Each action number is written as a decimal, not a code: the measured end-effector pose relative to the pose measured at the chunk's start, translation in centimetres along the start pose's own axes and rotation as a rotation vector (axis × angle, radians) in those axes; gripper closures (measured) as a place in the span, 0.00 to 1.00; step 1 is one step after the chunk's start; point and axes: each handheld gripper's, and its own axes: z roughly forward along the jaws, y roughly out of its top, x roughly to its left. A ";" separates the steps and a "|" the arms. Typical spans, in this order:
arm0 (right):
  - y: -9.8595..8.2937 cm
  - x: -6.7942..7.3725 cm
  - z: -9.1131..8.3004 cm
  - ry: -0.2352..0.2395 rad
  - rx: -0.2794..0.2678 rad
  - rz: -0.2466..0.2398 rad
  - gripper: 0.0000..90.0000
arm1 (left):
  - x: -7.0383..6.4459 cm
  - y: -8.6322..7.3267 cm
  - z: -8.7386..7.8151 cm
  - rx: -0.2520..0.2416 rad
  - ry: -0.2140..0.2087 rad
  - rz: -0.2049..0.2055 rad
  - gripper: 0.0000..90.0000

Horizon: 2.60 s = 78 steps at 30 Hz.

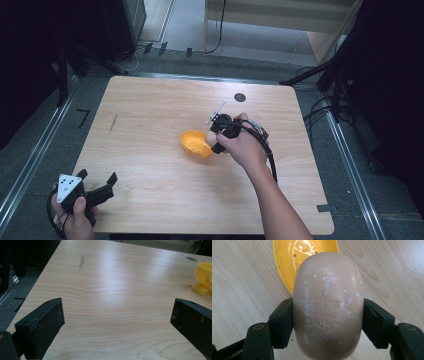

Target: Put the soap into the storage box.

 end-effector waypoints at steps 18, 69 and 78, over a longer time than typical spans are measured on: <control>2.4 0.1 1.1 -0.001 0.017 -0.015 0.37 | 0.0 0.0 0.0 -0.002 -0.001 -0.004 0.00; 5.2 0.8 3.2 0.056 0.014 -0.027 0.43 | 0.1 0.0 -0.1 -0.003 -0.004 -0.012 0.00; 5.2 0.9 2.4 0.052 0.007 -0.034 0.42 | 0.1 0.0 0.0 -0.004 -0.004 -0.010 0.00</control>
